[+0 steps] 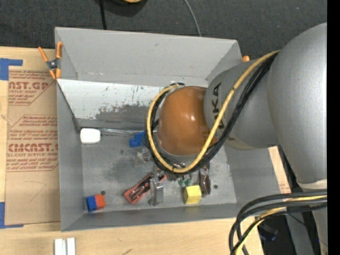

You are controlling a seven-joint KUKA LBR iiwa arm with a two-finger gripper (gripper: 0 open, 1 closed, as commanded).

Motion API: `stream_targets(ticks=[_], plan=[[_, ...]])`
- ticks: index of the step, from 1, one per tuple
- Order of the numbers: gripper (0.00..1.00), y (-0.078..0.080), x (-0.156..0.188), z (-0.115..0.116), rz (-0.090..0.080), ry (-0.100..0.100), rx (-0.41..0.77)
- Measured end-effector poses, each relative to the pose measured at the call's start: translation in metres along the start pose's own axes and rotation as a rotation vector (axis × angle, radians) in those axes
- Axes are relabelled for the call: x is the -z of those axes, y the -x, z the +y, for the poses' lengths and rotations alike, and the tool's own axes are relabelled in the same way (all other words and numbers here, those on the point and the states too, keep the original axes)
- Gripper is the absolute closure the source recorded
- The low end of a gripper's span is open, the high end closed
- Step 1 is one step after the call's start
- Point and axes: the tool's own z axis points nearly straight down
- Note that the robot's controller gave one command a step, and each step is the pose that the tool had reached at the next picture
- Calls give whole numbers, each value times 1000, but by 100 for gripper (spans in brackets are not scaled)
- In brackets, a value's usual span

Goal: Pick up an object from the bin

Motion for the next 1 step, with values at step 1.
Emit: stream_targets(ticks=[1], plan=[[0,-8,-18,-6,0,-1,217]])
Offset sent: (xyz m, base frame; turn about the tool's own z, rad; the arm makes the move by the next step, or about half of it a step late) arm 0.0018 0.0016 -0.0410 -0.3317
